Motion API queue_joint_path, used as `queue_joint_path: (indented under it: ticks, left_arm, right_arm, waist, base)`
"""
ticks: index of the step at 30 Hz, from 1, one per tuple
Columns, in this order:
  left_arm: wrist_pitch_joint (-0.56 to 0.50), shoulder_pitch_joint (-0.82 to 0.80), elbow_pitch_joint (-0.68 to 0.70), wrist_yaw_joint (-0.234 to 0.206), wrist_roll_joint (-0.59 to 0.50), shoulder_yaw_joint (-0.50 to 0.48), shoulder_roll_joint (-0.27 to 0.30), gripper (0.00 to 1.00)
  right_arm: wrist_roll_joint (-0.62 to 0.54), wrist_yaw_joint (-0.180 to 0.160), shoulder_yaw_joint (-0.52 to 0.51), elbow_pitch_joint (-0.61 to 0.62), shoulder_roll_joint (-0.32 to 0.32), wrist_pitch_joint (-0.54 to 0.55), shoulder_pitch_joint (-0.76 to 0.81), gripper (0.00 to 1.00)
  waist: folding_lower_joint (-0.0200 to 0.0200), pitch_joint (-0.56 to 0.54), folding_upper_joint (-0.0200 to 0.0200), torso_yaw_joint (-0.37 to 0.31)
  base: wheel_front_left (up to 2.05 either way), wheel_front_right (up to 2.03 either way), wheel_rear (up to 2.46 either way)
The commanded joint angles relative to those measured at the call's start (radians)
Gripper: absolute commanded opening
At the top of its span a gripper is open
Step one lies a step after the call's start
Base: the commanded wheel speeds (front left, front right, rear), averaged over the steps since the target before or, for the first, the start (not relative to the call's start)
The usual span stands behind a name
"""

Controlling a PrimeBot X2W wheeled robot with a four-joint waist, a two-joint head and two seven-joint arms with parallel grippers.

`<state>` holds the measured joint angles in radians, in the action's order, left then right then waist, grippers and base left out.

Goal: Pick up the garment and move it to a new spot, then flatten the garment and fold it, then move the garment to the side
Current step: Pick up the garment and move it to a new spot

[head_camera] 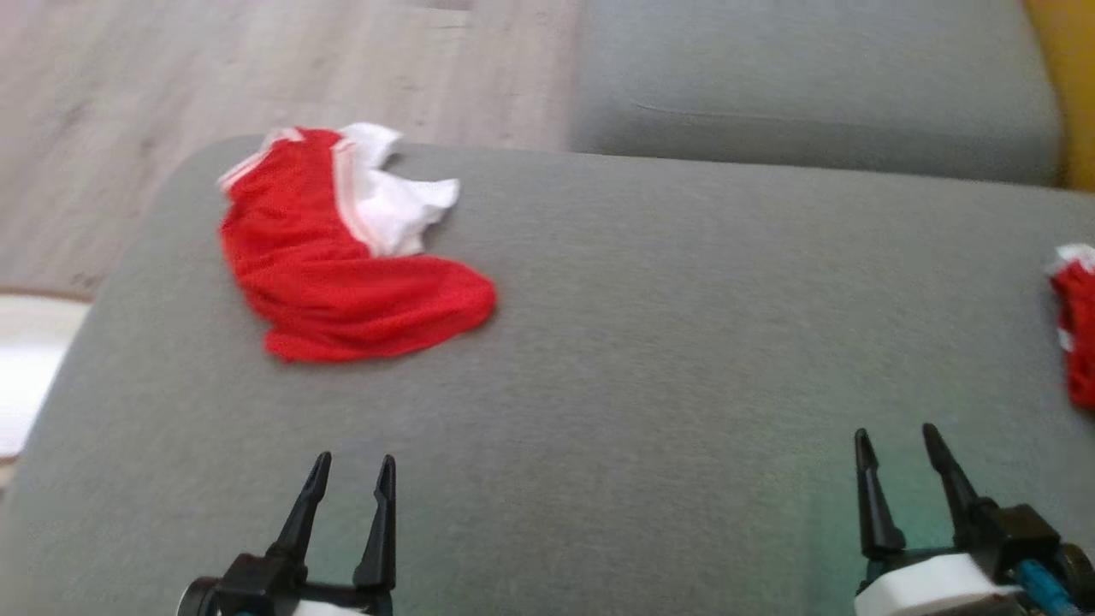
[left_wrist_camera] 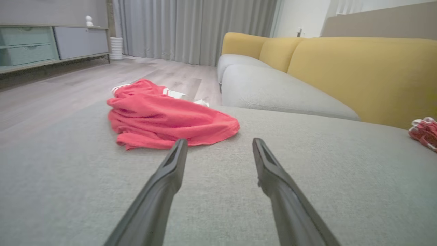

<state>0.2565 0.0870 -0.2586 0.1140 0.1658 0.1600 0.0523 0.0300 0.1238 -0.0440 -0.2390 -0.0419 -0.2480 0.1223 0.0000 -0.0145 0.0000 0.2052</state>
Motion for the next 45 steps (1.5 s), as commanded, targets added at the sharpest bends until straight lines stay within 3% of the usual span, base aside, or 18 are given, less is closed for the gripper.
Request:
queue_joint_path:
  ticks: [1,7,12,22,26,35,39,45]
  left_arm:
    - [0.005,-0.038,0.022,-0.003,-0.003,-0.031,-0.002,1.00]
    - [0.005,-0.002,0.018,-0.010,-0.005,-0.054,-0.002,1.00]
    - [0.005,0.023,0.025,-0.008,-0.006,-0.079,-0.002,1.00]
    - [0.005,-0.106,0.027,0.003,0.027,-0.126,0.003,1.00]
    - [-0.016,-0.284,-0.042,0.009,0.095,-0.161,0.035,1.00]
    - [-0.199,-0.705,-0.302,0.015,0.232,-0.207,0.158,1.00]
    - [-0.278,-0.846,-0.449,0.016,0.270,-0.176,0.189,1.00]
    - [-0.396,-0.952,-0.584,0.016,0.377,-0.029,0.195,1.00]
  right_arm:
    - [0.006,0.007,0.031,0.033,-0.008,-0.014,-0.014,1.00]
    - [0.012,0.007,0.048,0.020,-0.008,-0.014,-0.006,1.00]
    - [0.015,0.007,0.061,0.012,-0.008,-0.014,-0.007,1.00]
    - [-0.040,0.007,0.065,0.025,-0.008,-0.014,-0.050,1.00]
    - [-0.090,0.007,0.045,0.054,-0.008,-0.014,-0.102,1.00]
    - [-0.192,0.007,0.002,0.108,-0.008,-0.014,-0.208,1.00]
    - [-0.218,0.007,-0.010,0.124,-0.008,-0.014,-0.233,1.00]
    - [-0.237,0.007,-0.002,0.131,-0.008,-0.014,-0.251,1.00]
  waist:
    - [0.0000,-0.016,0.0000,0.084]
    - [0.0000,-0.041,0.0000,0.219]
    - [0.0000,-0.045,0.0000,0.251]
    - [0.0000,0.076,0.0000,0.148]
    - [0.0000,0.208,0.0000,0.097]
    - [0.0000,0.440,0.0000,0.034]
    - [0.0000,0.490,0.0000,0.022]
    - [0.0000,0.516,0.0000,0.013]
  base:
    - [0.00,0.00,0.00]
    - [0.00,0.00,0.00]
    - [0.00,0.00,0.00]
    - [0.00,0.00,0.00]
    - [0.00,0.00,0.00]
    - [0.00,0.00,0.00]
    - [0.00,0.00,0.00]
    - [0.00,0.00,0.00]
